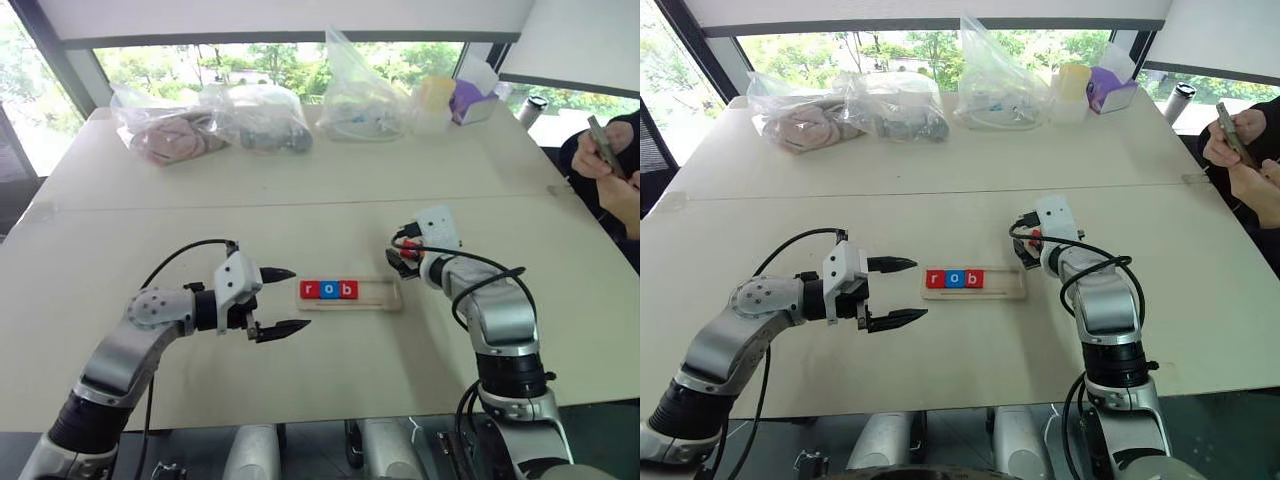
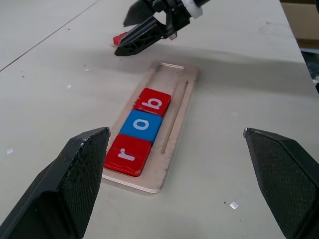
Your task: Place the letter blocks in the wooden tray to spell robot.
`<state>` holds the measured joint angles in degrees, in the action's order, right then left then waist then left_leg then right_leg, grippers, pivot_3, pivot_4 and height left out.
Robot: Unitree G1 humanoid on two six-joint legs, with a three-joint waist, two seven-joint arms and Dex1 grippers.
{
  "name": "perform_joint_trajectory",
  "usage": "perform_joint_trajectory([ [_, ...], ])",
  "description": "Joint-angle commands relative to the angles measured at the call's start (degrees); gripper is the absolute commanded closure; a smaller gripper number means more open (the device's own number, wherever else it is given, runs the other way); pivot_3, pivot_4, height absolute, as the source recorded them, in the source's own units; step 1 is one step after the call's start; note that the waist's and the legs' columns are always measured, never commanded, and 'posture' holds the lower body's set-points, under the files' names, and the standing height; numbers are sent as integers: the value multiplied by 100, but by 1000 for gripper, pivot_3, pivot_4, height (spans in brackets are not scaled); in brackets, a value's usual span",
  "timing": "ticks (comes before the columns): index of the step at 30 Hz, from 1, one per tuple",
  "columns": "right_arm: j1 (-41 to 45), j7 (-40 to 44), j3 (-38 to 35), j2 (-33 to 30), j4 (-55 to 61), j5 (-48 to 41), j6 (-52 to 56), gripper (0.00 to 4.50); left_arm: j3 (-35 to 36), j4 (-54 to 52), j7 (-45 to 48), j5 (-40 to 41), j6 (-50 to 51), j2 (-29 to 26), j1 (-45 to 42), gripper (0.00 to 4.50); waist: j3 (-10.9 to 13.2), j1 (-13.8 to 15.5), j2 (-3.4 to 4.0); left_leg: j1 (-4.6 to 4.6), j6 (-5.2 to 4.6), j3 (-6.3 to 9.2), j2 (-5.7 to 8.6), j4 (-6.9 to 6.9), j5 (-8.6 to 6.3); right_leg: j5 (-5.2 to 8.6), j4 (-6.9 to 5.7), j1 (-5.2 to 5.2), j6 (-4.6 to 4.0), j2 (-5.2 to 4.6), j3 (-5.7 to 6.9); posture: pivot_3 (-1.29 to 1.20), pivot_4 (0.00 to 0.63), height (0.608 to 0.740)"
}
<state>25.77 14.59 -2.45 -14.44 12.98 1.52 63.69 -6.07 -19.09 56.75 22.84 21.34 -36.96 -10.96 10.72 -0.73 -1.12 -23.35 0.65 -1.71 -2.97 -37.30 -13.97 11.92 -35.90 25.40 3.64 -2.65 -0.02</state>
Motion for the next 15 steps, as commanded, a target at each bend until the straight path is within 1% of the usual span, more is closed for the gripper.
perform_joint_trajectory([
  [1, 40, -257, -243, 158, 159, -75, 153, 69, -38, -34, 19, -52, -126, 26, -124, 0, -1, -5, 0, 0, 0, 0, 0, 0, 0, 0, 0, 0, 0, 0, 0, 0, 150, 740],
  [12, 376, -825, -729, 788, -363, -313, 365, 69, -27, -11, -20, -118, -140, 76, -144, 0, -2, -14, -1, 1, 0, 2, 0, 2, 0, 0, 0, -1, 1, 1, 0, 0, 150, 740],
  [13, 384, -870, -727, 830, -363, -314, 391, 293, -15, -13, -22, -120, -141, 73, -137, 0, -2, -15, -1, 1, 0, 3, 0, 3, 0, 0, -1, -1, 1, 1, 0, 0, 150, 740],
  [15, 371, -907, -671, 847, -337, -323, 442, 925, -5, -12, -27, -126, -145, 69, -131, 0, -3, -15, -1, 1, 0, 4, 0, 3, 0, 1, -1, -1, 1, 1, 0, 0, 150, 740],
])
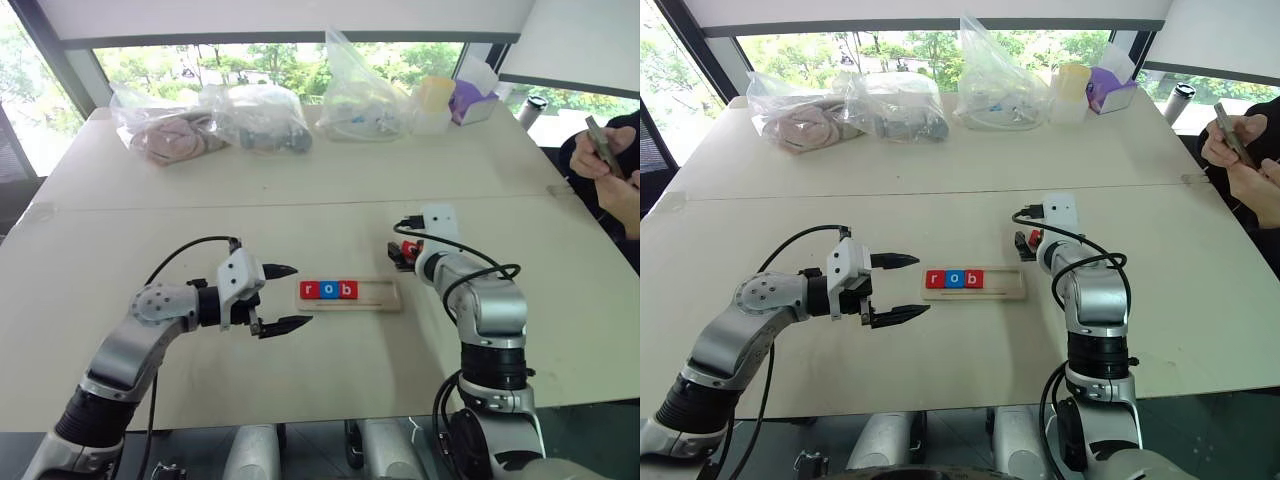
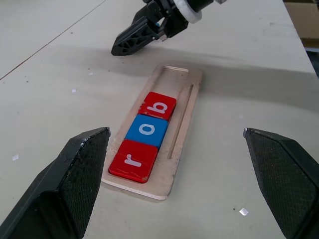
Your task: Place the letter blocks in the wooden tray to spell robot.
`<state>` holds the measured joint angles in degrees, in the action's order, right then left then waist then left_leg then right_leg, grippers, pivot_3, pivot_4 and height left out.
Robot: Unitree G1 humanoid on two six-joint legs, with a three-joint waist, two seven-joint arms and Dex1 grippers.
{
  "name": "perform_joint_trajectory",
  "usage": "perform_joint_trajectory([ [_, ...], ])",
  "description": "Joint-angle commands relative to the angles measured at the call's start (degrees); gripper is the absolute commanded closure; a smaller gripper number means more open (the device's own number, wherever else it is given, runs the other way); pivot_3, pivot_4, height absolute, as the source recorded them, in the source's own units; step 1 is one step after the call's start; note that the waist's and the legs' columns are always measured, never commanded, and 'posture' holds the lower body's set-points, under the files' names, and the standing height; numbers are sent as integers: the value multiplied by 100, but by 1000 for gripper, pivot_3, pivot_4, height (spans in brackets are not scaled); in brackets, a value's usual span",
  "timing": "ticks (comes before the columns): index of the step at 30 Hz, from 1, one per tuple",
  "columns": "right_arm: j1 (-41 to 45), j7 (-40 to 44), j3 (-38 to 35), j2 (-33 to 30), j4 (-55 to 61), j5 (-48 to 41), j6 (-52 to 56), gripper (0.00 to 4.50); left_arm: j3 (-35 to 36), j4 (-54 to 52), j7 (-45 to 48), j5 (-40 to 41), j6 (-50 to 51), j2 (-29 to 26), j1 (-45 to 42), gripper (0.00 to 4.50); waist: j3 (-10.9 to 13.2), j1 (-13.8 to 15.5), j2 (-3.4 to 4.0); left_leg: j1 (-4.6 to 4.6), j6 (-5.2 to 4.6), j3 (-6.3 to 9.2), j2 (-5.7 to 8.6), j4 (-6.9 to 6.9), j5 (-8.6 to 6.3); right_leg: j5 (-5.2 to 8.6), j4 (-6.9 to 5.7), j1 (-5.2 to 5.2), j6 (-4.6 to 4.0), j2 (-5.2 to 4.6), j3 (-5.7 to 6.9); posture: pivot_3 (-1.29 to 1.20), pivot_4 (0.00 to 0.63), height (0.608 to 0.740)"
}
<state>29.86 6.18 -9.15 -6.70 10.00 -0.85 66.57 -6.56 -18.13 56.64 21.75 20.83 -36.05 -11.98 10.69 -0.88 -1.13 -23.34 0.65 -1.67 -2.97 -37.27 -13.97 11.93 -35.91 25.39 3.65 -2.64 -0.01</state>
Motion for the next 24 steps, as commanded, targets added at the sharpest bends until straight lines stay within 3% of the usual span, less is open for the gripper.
perform_joint_trajectory([
  [1, -83, -69, 67, 62, 15, -85, 191, 1452, 47, -103, -24, -22, -99, -20, -30, 0, 0, 0, 0, 0, 0, 0, 0, 1, 0, 0, 0, 0, 0, 0, 0, 0, 150, 740],
  [4, -228, -25, 285, -21, 188, -92, 269, 2916, 43, -95, -48, -30, -100, -10, -39, 0, 0, -3, 0, 0, 0, 0, 0, 4, 0, 2, 1, 1, 2, 0, 0, 0, 150, 740],
  [12, -551, 36, 594, -196, 592, -103, 411, 2968, -20, 0, -64, -69, -160, 76, -115, 0, -1, -9, 0, 0, 0, 3, 0, 6, 0, 3, 3, 0, 2, 0, 1, 0, 150, 740],
  [18, -448, 190, 399, -596, 1062, -163, 606, 2969, -63, 58, -28, -96, -196, 117, -168, 0, -1, 7, 1, -2, 0, 4, 0, 6, 0, 4, 7, 1, 2, 0, 2, 0, 150, 740],
  [24, -618, 661, -61, -1125, 2350, -612, 1883, 2969, -90, 122, 39, -101, -231, 118, -187, 0, 0, 8, 3, -8, 0, 3, 0, 15, 0, 3, 25, 3, 2, -1, 3, 0, 150, 740],
])
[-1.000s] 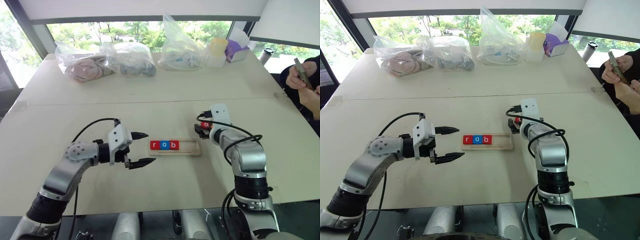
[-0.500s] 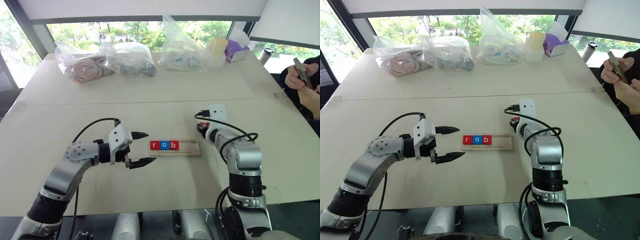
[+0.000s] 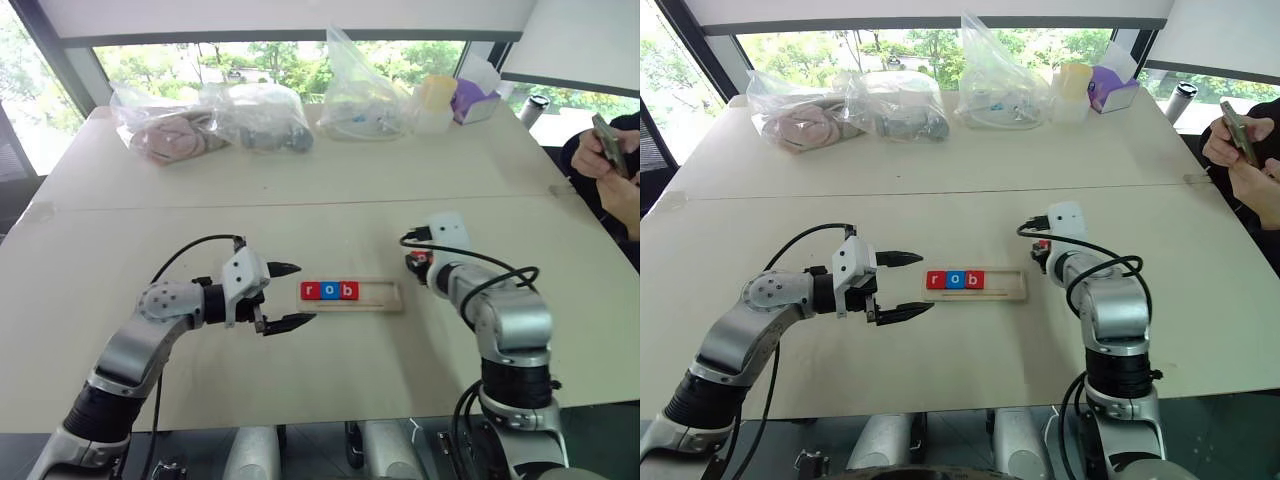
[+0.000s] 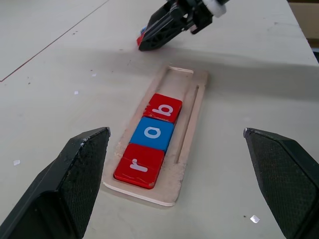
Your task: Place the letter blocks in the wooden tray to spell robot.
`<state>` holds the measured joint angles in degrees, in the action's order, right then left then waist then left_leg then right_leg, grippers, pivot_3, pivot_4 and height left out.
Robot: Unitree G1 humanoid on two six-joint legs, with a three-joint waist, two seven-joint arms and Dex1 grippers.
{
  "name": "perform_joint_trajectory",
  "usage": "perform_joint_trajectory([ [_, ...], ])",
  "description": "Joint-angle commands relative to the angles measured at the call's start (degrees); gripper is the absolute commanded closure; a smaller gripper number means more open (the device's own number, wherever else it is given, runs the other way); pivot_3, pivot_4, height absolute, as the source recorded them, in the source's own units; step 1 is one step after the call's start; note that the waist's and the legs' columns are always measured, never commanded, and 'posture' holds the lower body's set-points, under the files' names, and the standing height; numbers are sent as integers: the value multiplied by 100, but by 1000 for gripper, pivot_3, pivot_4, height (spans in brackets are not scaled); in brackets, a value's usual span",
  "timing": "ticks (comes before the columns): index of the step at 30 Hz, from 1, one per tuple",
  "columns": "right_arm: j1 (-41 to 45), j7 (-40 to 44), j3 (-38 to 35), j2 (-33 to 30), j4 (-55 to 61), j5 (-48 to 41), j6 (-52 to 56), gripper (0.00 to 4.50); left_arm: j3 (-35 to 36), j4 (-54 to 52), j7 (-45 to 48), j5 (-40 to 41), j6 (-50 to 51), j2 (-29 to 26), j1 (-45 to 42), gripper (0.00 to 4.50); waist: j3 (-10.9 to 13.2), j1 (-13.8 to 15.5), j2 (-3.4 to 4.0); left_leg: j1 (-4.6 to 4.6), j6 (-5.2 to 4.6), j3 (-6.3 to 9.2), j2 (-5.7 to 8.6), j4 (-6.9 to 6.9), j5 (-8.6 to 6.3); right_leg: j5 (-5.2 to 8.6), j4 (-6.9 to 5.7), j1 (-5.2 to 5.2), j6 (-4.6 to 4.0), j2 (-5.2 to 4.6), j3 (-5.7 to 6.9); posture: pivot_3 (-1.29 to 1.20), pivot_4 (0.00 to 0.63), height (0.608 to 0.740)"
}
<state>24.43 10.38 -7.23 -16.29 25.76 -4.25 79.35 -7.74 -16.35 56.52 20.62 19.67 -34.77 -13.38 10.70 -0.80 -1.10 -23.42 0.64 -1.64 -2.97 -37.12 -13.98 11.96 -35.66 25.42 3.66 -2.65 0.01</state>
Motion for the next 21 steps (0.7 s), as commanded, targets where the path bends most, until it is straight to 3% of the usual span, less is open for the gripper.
perform_joint_trajectory([
  [1, -119, 324, -337, -221, 1012, -358, 867, 2969, 23, -40, 68, 11, -127, -10, -52, 0, 0, 0, 0, 0, 0, 0, 0, 3, 0, 0, 3, 0, 0, 0, 0, 0, 150, 740],
  [6, -541, 541, -535, -422, 1773, -697, 1315, 2969, -21, 52, 156, 8, -174, 11, -95, 0, 0, -9, 0, 0, 0, 3, -1, 8, 0, 1, 12, 0, 1, 2, 2, 0, 150, 740],
  [13, -955, 336, -533, -377, 1802, -623, 1314, 2969, -92, 172, 218, -20, -240, 76, -183, 0, 0, -9, 0, -3, 1, 1, 0, 7, -1, 10, 30, -3, 16, -3, 3, 0, 150, 740],
  [21, -1394, 157, -237, -464, 1396, -498, 406, 2969, -100, 203, 256, -71, -276, 94, -220, 0, 0, -6, 0, -6, 1, 1, 0, 11, -1, 9, 35, -2, 16, -2, 3, 0, 150, 740],
])
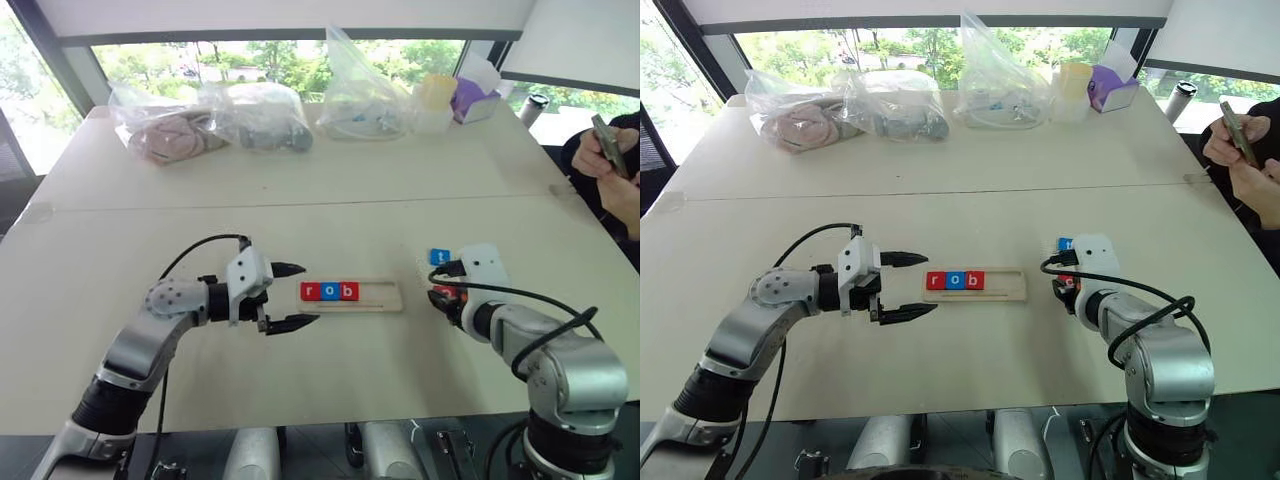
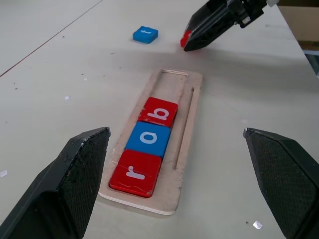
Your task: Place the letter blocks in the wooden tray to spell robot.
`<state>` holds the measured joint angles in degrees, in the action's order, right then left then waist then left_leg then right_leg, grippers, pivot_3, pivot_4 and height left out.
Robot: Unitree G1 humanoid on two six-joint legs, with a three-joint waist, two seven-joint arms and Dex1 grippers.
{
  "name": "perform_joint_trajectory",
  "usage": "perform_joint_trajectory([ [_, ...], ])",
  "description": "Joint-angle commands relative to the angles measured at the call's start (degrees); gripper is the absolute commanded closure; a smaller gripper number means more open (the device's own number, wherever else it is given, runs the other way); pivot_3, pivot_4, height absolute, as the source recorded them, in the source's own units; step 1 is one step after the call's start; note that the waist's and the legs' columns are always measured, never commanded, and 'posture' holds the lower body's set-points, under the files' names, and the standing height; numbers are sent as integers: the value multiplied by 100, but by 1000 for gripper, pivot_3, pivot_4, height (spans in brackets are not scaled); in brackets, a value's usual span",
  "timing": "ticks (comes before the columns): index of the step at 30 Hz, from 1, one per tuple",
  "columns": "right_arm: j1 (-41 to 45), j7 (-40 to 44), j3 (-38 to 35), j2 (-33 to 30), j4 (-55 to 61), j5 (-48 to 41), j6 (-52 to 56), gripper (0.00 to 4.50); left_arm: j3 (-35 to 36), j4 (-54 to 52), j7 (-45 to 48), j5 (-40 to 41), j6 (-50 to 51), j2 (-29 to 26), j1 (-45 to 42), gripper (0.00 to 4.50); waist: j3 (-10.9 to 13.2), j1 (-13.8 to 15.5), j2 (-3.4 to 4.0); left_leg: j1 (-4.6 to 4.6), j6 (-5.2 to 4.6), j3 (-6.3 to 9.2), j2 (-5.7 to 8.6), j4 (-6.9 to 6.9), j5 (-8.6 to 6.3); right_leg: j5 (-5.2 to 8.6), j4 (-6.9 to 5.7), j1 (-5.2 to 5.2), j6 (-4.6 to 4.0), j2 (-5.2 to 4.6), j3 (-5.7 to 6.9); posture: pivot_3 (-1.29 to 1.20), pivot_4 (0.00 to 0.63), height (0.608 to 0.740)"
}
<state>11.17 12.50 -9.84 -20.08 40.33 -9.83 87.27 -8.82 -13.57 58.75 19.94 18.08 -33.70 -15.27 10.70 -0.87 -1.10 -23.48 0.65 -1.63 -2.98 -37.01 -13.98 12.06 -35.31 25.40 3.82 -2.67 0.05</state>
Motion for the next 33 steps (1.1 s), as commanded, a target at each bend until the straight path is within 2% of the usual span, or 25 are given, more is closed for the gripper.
perform_joint_trajectory([
  [1, -110, -53, 57, -97, -98, 63, -533, 2969, 11, -83, 34, -9, -119, -19, -20, 0, 0, -1, 0, 0, 0, 0, 0, 0, 0, 0, 1, -1, 0, 0, 0, 0, 150, 740],
  [2, -138, -43, 80, -103, -104, 54, -646, 1968, 18, -91, 35, -8, -117, -24, -9, 0, 0, -2, 0, 0, 0, 0, 0, -1, 0, 0, 2, -2, 1, 0, 0, 0, 150, 740],
  [3, -157, 27, 115, -132, -91, 6, -810, 1741, 22, -98, 31, -10, -114, -26, 0, 0, 0, -3, 0, 0, 0, 0, 0, -1, 0, 0, 5, -2, 1, 0, 0, 0, 150, 740],
  [5, -206, 155, 205, -253, -58, -64, -1081, 802, 32, -120, 28, -12, -111, -33, 25, 0, 0, -9, 0, 0, 0, 0, 0, -2, 0, 1, 6, -3, 2, 0, -1, 0, 150, 740],
  [6, -242, 401, 323, -541, -28, -121, -1346, 256, 35, -133, 22, -11, -103, -34, 34, 0, 0, -8, 0, 0, 0, 0, 0, -2, 0, 1, 6, -2, 2, 0, 0, 0, 150, 740],
  [7, -277, 673, 429, -853, -11, -166, -1614, 121, 37, -142, 17, -9, -96, -33, 39, 0, 2, -7, 4, 0, 0, 0, 0, -2, 0, 1, 6, -2, 2, 0, 0, 0, 150, 740],
  [12, -583, 2820, 344, -2632, -738, -389, -4116, 121, 26, -127, 19, -18, -92, -31, 6, 0, 6, 13, 1, -3, 0, -1, 3, -1, 0, 4, 18, -7, 7, -2, 1, 0, 150, 740],
  [17, -704, 4263, 263, -3263, -2233, -489, -6086, 121, 41, -119, 41, 5, -80, -31, -19, 0, 10, 15, -6, -2, 0, 1, 3, -3, 0, 5, 20, -11, 8, 1, 1, 0, 150, 740],
  [23, -42, 5369, 540, -3383, -4103, -481, -7404, 121, 146, -176, 173, 109, -49, -129, 11, 0, 10, -5, -6, 1, -1, -3, 3, -11, 0, 3, 13, -11, 7, 3, -3, 0, 150, 740],
  [29, 417, 5904, 853, -3293, -5018, -420, -7747, 121, 269, -227, 164, 224, 46, -232, 49, 0, 9, 19, -5, 4, -1, -1, 3, -10, 0, 2, 7, -12, 6, 6, -3, 0, 150, 740],
  [33, 411, 6007, 1026, -3180, -5130, -388, -7812, 121, 403, -241, 117, 244, 47, -346, 139, 0, 9, 24, -5, 3, -1, -2, 3, -10, 0, 1, 6, -13, 6, 4, -3, 0, 150, 740],
])
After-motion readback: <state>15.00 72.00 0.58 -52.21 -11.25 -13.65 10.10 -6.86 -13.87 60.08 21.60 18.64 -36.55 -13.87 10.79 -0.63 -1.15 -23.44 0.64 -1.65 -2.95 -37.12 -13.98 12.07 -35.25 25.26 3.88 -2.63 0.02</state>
